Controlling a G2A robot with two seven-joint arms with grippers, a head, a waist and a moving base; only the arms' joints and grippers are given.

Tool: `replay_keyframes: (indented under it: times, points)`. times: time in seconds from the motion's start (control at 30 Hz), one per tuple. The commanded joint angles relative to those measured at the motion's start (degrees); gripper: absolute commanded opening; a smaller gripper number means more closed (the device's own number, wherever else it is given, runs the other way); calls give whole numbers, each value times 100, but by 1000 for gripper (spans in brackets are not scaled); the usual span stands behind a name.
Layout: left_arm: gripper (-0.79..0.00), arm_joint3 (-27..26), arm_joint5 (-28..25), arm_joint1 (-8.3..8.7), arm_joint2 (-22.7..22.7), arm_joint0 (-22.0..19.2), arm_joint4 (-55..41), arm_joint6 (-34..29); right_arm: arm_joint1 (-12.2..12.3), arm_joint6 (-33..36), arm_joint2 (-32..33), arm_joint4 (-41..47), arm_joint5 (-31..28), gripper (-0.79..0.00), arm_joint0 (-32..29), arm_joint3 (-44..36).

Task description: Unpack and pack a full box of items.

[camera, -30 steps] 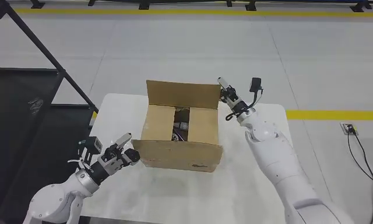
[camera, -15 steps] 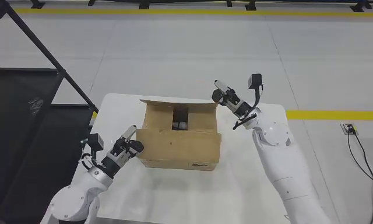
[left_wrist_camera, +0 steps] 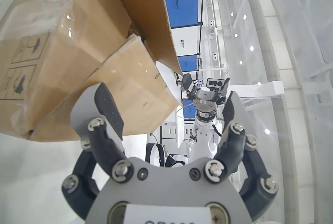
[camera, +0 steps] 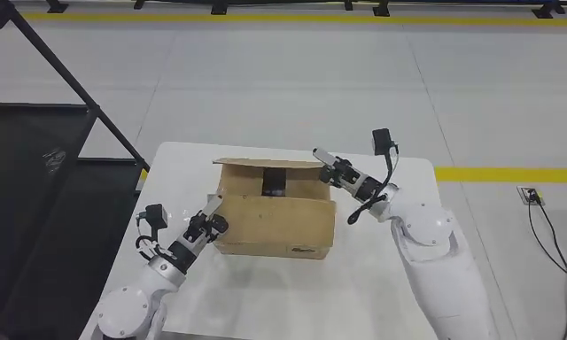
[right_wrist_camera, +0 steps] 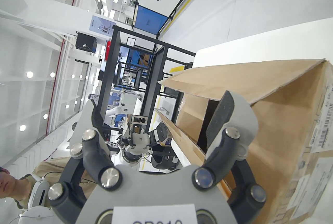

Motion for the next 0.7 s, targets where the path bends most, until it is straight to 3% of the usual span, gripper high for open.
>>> replay_keyframes:
  times: [0.0, 0.33, 0.5, 0.67]
  points:
    - [0, 29, -2, -6, 32, -34, 21, 19, -3, -316, -33, -108, -229, 0, -38, -72]
    - [0, 57, -3, -33, 119, -122, 12, 99, -123, -1253, -508, -188, -55, 0, 657, 811]
    - [0, 35, 13, -45, 130, -136, -10, 151, -144, -418, -640, 284, -31, 0, 1023, 1336]
    - [0, 97, 52, -57, 199, -223, 19, 122, -62, 260, -584, 160, -41, 0, 993, 1241]
